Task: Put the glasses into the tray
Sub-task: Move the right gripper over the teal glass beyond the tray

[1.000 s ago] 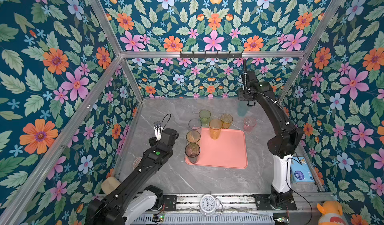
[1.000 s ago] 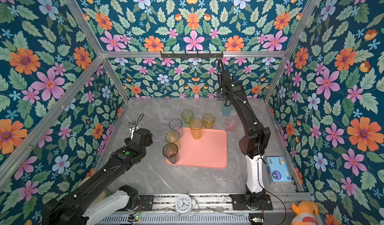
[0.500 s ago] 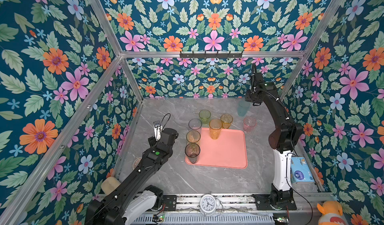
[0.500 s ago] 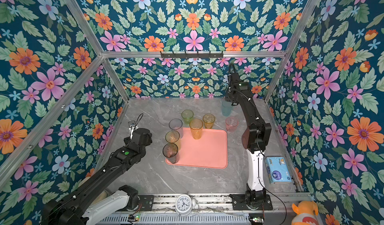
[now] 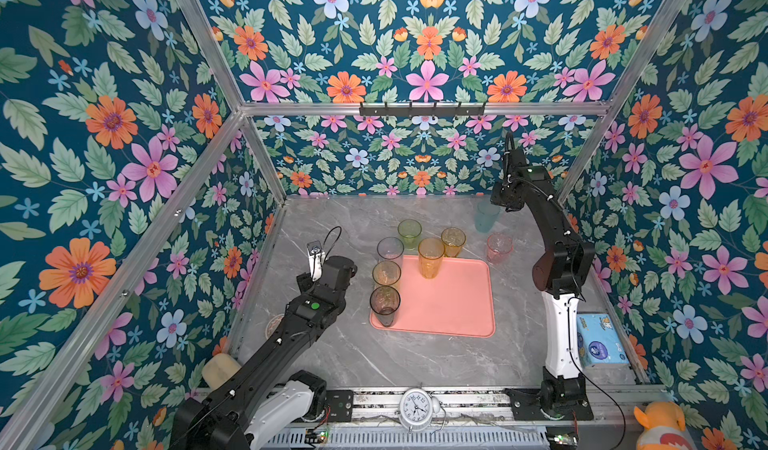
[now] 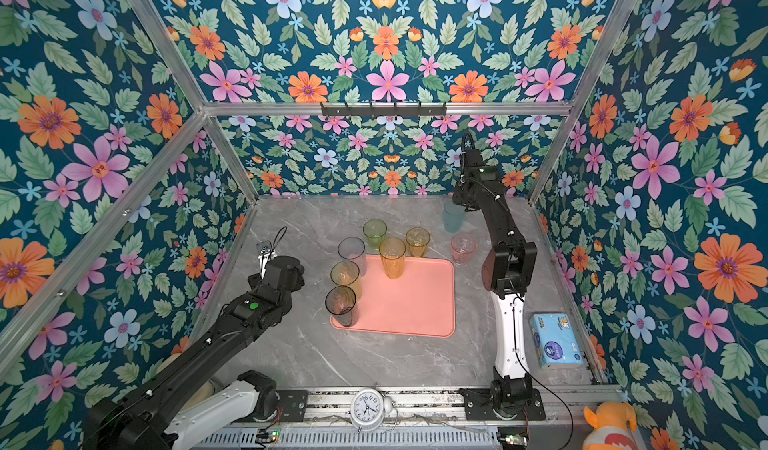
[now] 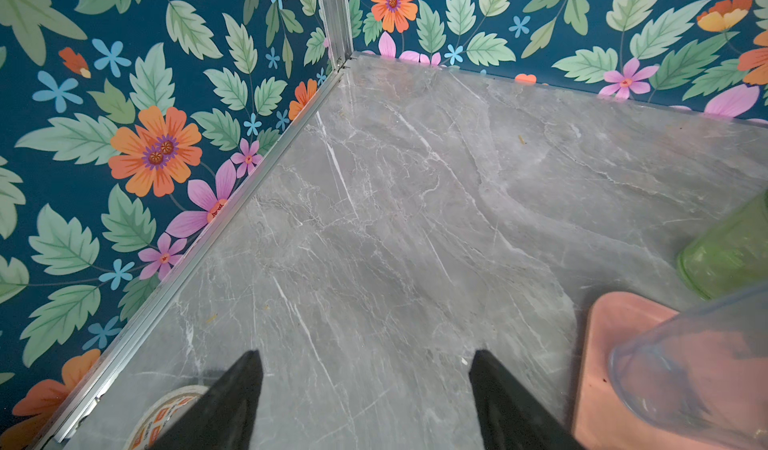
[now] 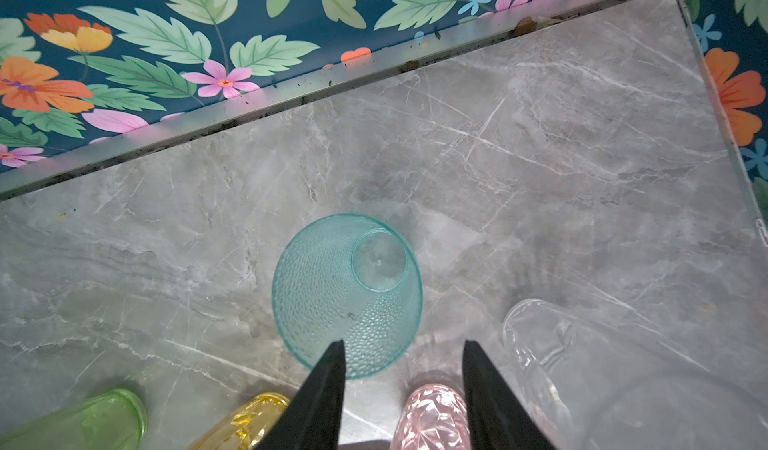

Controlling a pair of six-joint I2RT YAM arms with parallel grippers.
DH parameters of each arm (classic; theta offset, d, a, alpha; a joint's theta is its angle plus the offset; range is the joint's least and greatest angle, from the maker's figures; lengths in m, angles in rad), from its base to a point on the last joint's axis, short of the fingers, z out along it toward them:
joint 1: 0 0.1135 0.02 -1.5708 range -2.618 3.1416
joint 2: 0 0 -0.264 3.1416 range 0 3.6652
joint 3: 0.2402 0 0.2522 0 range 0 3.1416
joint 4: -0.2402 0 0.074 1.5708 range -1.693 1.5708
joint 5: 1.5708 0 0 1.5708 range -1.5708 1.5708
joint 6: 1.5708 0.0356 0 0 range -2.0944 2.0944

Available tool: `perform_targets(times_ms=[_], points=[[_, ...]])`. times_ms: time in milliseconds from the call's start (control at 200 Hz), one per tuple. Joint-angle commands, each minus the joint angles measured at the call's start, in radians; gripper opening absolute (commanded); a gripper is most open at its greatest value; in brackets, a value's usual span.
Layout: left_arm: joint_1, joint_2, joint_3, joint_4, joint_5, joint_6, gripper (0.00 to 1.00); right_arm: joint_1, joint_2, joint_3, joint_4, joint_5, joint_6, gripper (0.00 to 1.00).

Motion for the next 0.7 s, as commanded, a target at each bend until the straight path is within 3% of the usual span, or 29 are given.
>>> perform_targets(times_ms=[0, 695], points=[[0.000, -0.001, 0.004, -0.003, -0.010, 0.002, 0.81, -0.003, 0.014, 0.014, -0.020, -0.005, -0.012, 0.48], [0.000, -0.013, 0.004, -0.018, -0.008, -0.007, 0.81, -0.020, 0.077, 0.036, -0.011, -0.033, -0.008, 0.46]])
